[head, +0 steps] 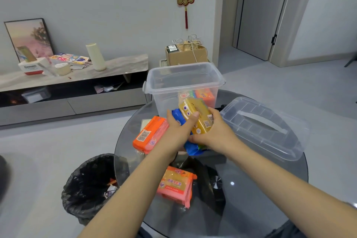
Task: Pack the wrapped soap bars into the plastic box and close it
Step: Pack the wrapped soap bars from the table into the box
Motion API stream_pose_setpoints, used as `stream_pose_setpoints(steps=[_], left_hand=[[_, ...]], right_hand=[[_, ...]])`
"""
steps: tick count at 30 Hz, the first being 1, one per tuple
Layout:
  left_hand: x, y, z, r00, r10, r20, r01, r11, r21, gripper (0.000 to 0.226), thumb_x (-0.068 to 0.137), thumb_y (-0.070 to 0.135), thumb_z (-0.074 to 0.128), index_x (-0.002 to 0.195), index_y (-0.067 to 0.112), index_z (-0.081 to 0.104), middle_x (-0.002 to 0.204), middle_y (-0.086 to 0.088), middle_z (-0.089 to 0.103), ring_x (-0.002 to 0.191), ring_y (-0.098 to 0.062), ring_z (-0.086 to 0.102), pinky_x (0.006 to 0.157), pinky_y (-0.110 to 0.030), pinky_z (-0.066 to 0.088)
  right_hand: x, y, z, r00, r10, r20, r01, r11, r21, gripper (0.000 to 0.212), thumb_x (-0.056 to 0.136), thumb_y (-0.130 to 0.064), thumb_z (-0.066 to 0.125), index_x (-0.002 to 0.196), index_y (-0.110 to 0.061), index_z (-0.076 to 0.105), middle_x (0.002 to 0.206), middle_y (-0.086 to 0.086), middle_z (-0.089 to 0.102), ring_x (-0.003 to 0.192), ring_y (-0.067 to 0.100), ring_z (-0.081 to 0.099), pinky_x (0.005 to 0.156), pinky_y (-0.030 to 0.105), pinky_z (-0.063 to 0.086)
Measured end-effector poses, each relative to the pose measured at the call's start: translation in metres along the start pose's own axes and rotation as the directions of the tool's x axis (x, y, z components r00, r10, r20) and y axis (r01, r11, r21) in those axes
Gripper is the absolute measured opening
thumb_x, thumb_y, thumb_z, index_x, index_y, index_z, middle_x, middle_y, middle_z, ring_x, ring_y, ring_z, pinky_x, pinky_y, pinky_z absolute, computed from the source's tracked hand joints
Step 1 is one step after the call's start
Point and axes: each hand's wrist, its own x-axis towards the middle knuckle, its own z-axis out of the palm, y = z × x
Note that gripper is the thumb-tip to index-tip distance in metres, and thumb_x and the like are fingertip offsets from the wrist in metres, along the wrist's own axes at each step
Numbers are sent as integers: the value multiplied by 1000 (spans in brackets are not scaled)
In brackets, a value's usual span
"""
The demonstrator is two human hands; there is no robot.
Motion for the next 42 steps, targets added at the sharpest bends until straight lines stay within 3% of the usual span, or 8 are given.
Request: stream_pose_setpoints(steps=[3,6,12,16,19,32,39,42], left_hand=[[10,10,-7,999,-31,42,37,988,-152,88,76,44,71,144,33,17,123,-7,63,99,-27,69,79,-48,58],[20,19,-15,998,-23,50,32,984,-175,75,71,34,76,132,29,34,115,-8,67,93,-27,71,70,-42,61],[45,54,-27,999,21,-36,-29,971,-235,66,73,26,71,129,19,37,119,-9,62,98,-28,67,69,-39,58],[65,91,-36,997,63,-39,-68,989,-134,32,79,31,61,108,19,56,103,-5,70,78,-20,69,56,-28,53],[87,119,-46,999,41,3,-40,984,-173,26,80,34,56,101,19,60,99,-6,71,80,-23,69,69,-35,56],[192,122,-70,933,-326,-155,348,926,147,15,90,22,43,86,9,50,78,-12,58,70,-27,56,69,-42,44],[216,100,-74,923,-362,-130,385,881,277,39,90,18,49,126,6,41,120,-17,58,107,-30,60,94,-42,50],[212,101,-71,919,-387,-75,390,863,322,46,91,18,48,132,3,35,112,-17,56,97,-28,58,81,-37,49]], right_hand=[[-3,-9,-9,993,-79,83,81,997,-13,98,62,-27,84,137,-36,21,98,-27,48,85,-4,57,55,6,50],[-3,-15,-23,973,-72,220,44,990,131,95,65,-22,83,134,-44,20,111,-22,53,97,-1,60,64,9,55],[33,-44,-48,976,-15,218,-90,882,463,24,93,-24,54,116,-22,60,101,-1,72,85,13,71,68,27,57],[79,-78,-52,953,57,299,-199,859,472,19,97,-25,46,101,-14,61,83,2,75,65,14,73,62,32,61],[121,-99,-51,929,40,367,-214,869,446,22,96,-32,45,96,-18,62,79,1,74,70,17,70,73,37,54],[246,-76,5,826,372,423,-506,821,266,15,87,-18,38,93,-8,49,82,14,58,70,25,57,71,36,49],[259,-59,19,744,425,516,-436,894,-107,20,95,-13,32,98,-6,51,89,13,59,82,25,58,80,37,49],[258,-61,24,867,376,327,-197,861,-468,15,93,-20,49,102,-11,56,87,9,58,82,24,56,70,30,47]])
